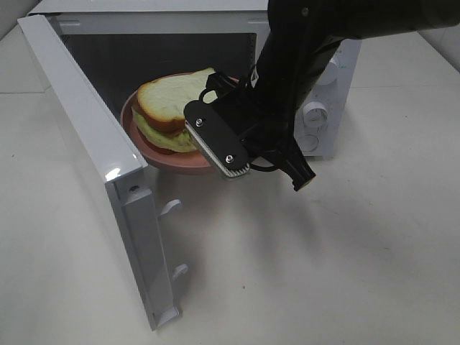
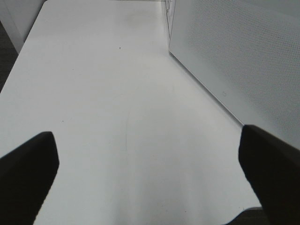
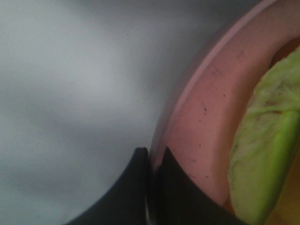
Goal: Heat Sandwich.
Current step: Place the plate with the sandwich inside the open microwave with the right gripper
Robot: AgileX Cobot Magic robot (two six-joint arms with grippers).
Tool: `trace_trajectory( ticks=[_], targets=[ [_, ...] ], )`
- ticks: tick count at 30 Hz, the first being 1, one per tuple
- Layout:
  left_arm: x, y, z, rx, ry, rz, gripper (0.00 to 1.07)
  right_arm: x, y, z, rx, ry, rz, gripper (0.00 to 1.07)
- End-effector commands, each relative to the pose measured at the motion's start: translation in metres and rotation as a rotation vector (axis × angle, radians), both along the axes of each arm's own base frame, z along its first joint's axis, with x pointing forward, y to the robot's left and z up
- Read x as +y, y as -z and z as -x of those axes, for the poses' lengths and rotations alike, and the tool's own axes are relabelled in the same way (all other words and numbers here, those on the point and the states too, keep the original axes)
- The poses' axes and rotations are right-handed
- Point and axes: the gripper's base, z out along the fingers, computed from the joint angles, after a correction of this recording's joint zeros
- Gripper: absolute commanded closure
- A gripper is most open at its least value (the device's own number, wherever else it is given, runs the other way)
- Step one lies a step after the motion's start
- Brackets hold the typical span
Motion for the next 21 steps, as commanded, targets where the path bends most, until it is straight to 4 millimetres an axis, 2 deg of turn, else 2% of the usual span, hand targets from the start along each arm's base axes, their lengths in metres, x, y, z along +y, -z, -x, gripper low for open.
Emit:
trace_trajectory(
  ticks=[1, 21],
  targets=[
    [0.000, 0.000, 0.002, -0.025, -0.002, 0.013, 0.07, 0.008, -0.001, -0.010, -0.011, 0.023, -0.026, 1.07],
    [0.000, 0.000, 0.002, -0.025, -0.002, 0.013, 0.07, 0.036, 0.006, -0.045, 0.000, 0.101, -0.048, 1.07]
  ],
)
